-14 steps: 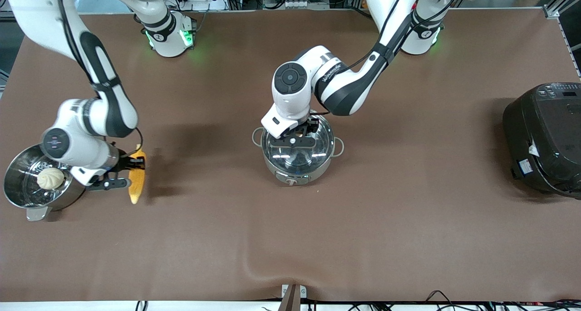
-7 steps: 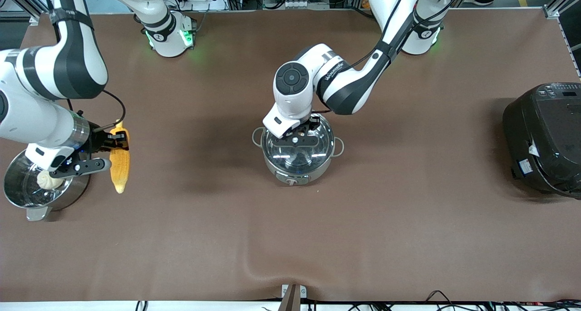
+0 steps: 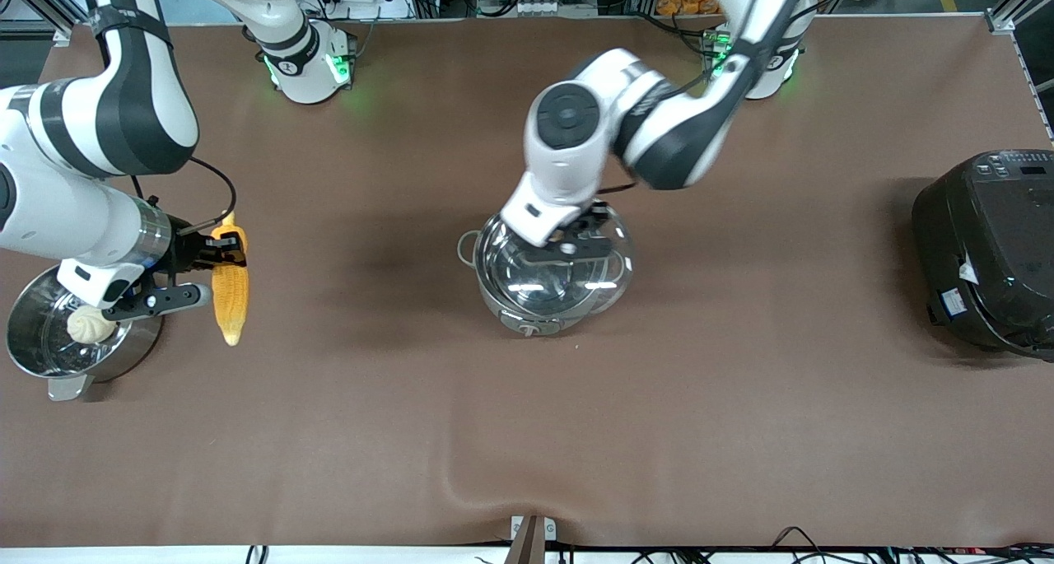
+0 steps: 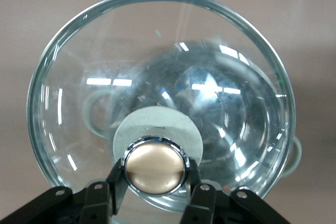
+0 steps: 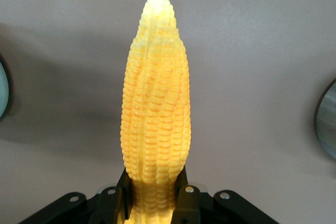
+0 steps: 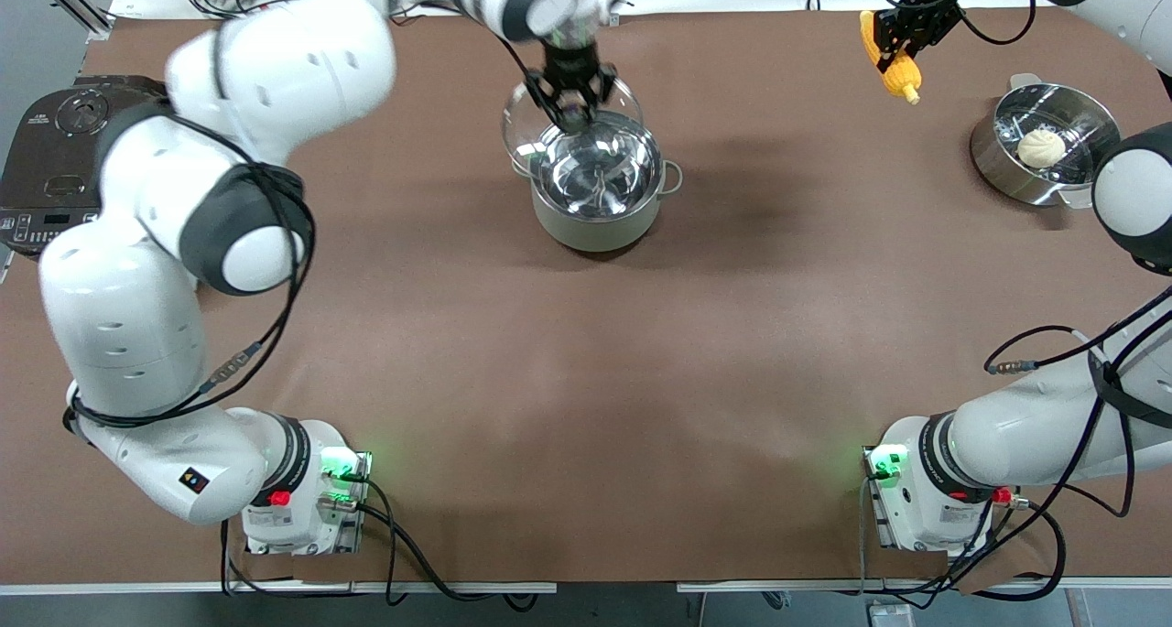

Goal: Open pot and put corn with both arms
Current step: 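Lift the lid off with the left gripper while the right gripper lifts the corn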

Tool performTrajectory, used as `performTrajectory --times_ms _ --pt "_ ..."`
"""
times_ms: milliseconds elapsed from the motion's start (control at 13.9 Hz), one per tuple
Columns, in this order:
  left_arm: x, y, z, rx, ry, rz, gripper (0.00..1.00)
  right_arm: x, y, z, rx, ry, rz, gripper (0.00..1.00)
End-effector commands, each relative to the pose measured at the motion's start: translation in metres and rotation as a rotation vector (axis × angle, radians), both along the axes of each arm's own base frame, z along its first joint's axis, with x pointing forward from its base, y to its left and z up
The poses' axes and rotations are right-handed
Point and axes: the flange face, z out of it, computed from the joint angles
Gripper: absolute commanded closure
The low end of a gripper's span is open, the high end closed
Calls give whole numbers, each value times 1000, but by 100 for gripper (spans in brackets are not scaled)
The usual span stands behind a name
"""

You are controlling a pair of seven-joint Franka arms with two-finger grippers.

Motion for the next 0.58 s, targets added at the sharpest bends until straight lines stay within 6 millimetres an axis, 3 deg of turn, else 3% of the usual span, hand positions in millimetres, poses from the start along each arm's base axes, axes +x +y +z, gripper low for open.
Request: performTrajectory --times_ms 0,144,216,432,504 --pt "51 91 35 -30 -13 157 100 0 42 29 1 -7 -25 100" --pt "89 158 26 -29 -3 197 100 -4 85 41 15 -34 -73 100" --pt "102 186 19 -26 5 200 100 -7 117 49 44 -57 -100 100" --pt "126 247 -4 -18 36 242 100 -38 245 48 53 -152 -256 100" --pt "126 261 -18 -9 61 226 100 -42 275 37 74 -178 -331 100"
